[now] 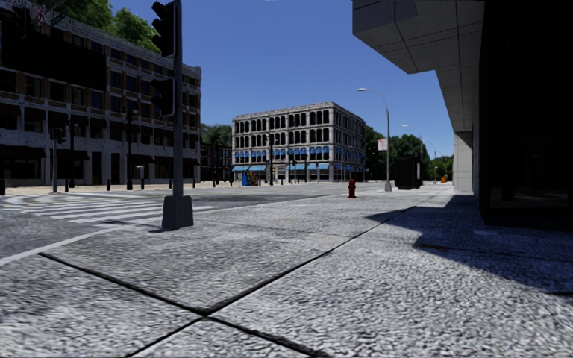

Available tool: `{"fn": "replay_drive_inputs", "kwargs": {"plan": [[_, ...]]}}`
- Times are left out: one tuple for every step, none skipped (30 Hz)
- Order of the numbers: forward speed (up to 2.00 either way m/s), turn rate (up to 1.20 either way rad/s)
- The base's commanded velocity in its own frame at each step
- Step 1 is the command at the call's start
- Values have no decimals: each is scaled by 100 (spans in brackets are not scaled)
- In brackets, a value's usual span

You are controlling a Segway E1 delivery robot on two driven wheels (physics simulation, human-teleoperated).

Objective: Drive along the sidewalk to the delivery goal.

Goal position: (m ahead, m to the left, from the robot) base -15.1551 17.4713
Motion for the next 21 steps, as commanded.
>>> {"fn": "replay_drive_inputs", "kwargs": {"plan": [[0, 91], [0, 91], [0, 91], [0, 91], [0, 91], [0, 91], [0, 91], [0, 91], [0, 91], [0, 91], [0, 91], [0, 91], [0, 91], [0, 91], [0, 91], [0, 91], [0, 91], [0, 91], [0, 91], [0, 91], [0, 91]]}}
